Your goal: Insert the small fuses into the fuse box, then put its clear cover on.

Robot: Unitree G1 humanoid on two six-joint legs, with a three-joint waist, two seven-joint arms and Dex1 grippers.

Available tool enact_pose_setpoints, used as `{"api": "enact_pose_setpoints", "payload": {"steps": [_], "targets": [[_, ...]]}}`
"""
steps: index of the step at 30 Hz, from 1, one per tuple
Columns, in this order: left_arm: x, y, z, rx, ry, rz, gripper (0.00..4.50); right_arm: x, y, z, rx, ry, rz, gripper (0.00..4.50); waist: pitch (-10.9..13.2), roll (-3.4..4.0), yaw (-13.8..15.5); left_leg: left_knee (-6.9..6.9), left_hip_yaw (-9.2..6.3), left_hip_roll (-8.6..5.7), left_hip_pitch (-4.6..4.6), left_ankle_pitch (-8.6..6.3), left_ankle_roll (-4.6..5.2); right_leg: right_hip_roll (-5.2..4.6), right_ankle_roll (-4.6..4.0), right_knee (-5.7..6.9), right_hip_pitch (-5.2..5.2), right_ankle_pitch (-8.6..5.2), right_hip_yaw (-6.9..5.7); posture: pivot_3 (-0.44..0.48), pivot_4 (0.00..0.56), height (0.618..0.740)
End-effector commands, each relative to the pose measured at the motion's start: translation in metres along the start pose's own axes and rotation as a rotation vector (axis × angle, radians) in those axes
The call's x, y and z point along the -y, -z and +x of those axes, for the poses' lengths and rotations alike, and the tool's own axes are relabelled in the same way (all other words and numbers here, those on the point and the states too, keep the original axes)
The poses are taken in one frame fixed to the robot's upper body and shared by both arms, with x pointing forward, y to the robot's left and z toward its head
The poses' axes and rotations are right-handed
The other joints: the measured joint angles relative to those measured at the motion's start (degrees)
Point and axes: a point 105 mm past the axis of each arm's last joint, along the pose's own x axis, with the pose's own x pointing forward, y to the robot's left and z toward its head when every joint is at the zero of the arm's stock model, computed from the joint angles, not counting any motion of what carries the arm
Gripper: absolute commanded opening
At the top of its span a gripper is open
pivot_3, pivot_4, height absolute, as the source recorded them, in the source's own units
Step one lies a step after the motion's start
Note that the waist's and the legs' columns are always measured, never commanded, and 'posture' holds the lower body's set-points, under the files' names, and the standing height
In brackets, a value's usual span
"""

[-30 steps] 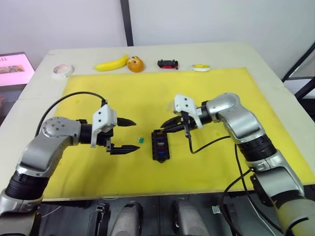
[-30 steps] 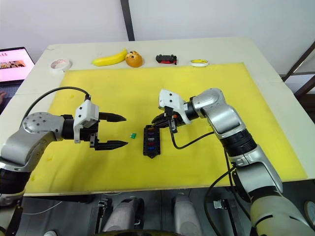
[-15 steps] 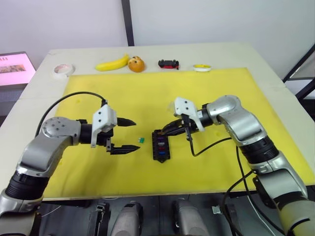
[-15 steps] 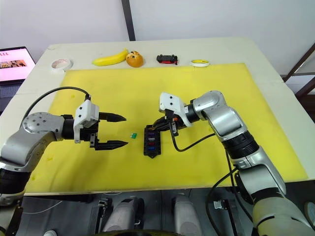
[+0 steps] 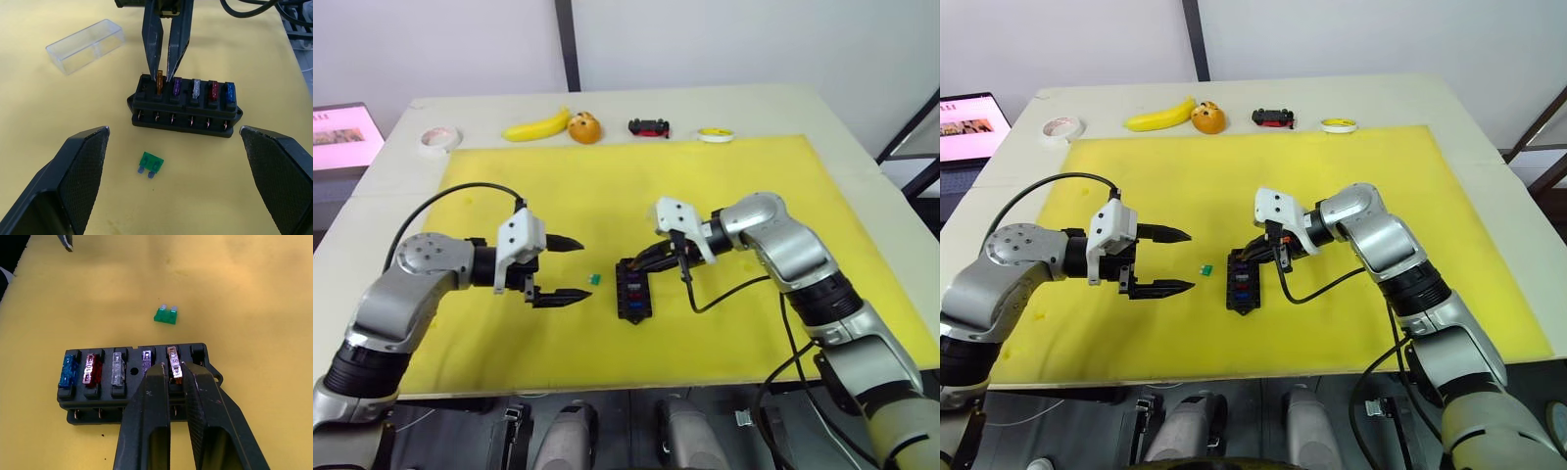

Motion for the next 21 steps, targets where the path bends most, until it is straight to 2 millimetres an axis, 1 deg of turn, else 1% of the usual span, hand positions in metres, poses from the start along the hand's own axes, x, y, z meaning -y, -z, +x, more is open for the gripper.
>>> {"api": "enact_pose_setpoints", "payload": {"steps": [1,6,16,17,21], "targets": [[-0.0007,-0.0061,-0.0013,0.011,-0.004,0.034,4.50,0.0032,-0.0169,-0.0051,0.032,0.012,-0.046,0.56,0.00,0.00,-0.01,0.00,0.00,0.00,0.00,0.00,0.00,0.00,0.00,0.00,0.00,0.00,0.00,0.000,0.150,0.740],[-0.0009,-0.0064,-0.0007,0.013,-0.005,0.035,4.50,0.0052,-0.0120,-0.0032,0.007,0.018,-0.043,0.56,0.00,0.00,0.00,0.00,0.00,0.00,0.00,0.00,0.00,0.00,0.00,0.00,0.00,0.00,0.00,0.000,0.150,0.740],[-0.0011,-0.0063,-0.0002,0.012,-0.006,0.034,4.50,0.0054,-0.0112,-0.0014,0.004,0.012,-0.036,0.56,0.00,0.00,-0.01,0.00,0.00,0.00,0.00,0.00,0.00,0.00,0.00,0.00,0.00,0.00,0.00,0.000,0.150,0.740],[-0.0011,-0.0063,-0.0002,0.012,-0.006,0.034,4.50,0.0054,-0.0115,-0.0012,0.005,0.012,-0.035,0.03,0.00,0.00,-0.01,0.00,0.00,0.00,0.00,0.00,0.00,0.00,0.00,0.00,0.00,0.00,0.00,0.000,0.150,0.740],[-0.0008,-0.0062,-0.0003,0.012,-0.006,0.034,4.50,0.0034,-0.0160,-0.0021,0.019,0.005,-0.030,0.01,0.00,0.00,-0.02,0.00,0.00,0.00,0.00,0.00,0.00,0.00,0.00,0.00,0.00,0.00,0.00,0.000,0.150,0.740]]}}
